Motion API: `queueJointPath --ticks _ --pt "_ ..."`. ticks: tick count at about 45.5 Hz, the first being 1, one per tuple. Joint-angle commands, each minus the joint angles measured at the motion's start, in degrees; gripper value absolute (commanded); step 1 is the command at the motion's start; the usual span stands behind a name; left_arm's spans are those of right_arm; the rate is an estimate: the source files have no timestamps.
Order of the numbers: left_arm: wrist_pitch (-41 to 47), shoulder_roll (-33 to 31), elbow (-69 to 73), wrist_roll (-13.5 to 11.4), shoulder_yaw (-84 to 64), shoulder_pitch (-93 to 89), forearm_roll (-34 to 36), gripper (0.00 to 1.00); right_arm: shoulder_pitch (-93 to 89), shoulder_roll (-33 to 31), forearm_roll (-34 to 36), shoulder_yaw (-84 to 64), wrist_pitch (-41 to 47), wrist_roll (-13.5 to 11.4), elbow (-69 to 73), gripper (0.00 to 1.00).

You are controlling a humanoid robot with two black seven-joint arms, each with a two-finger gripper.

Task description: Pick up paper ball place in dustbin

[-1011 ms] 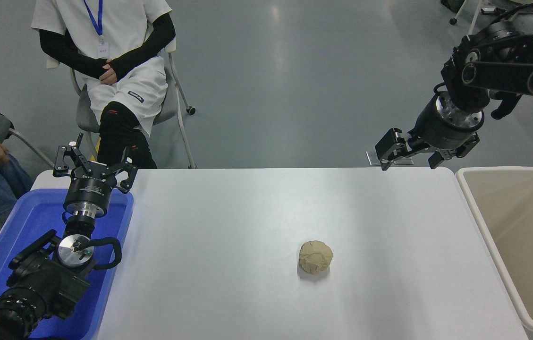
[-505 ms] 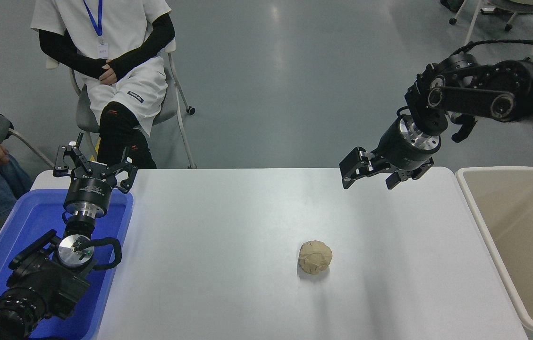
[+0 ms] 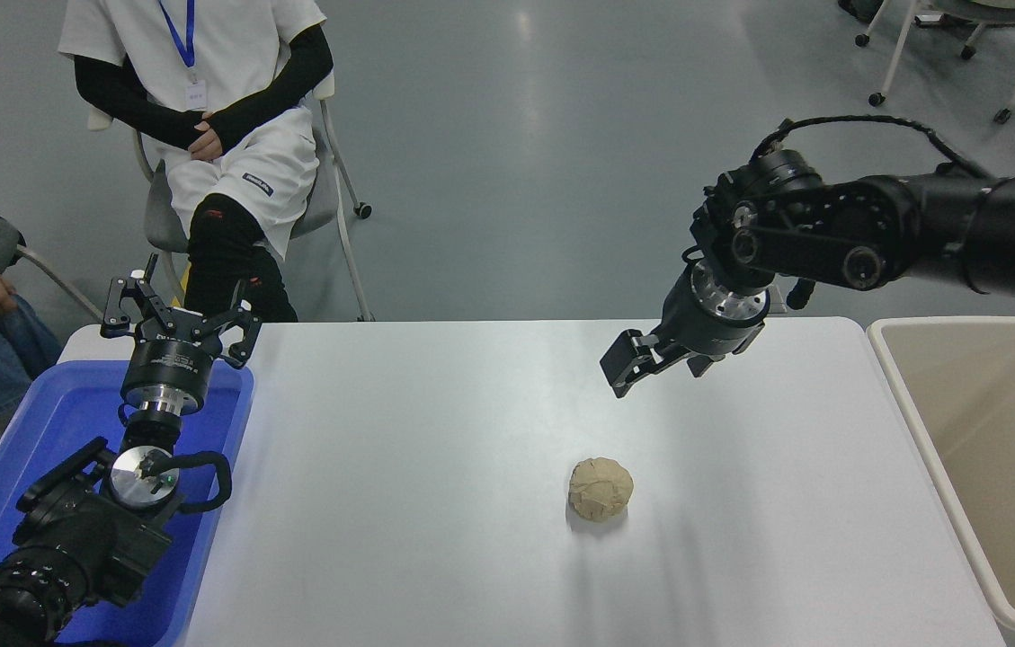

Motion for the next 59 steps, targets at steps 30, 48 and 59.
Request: queueJointPath --ticks 30,48,59 --pt "0.0 0.0 0.0 0.0 0.0 0.0 0.0 0.99 -14.7 6.1 -5.5 1.8 -7.6 0.1 -9.1 1.0" --pt "0.0 0.0 0.0 0.0 0.0 0.0 0.0 0.99 -17.4 6.1 -5.5 3.0 -16.8 0.1 -9.1 1.0" --pt "0.0 0.0 0.0 0.0 0.0 0.0 0.0 0.99 -20.1 6.1 -5.5 3.0 -21.0 0.1 -9.5 1.0"
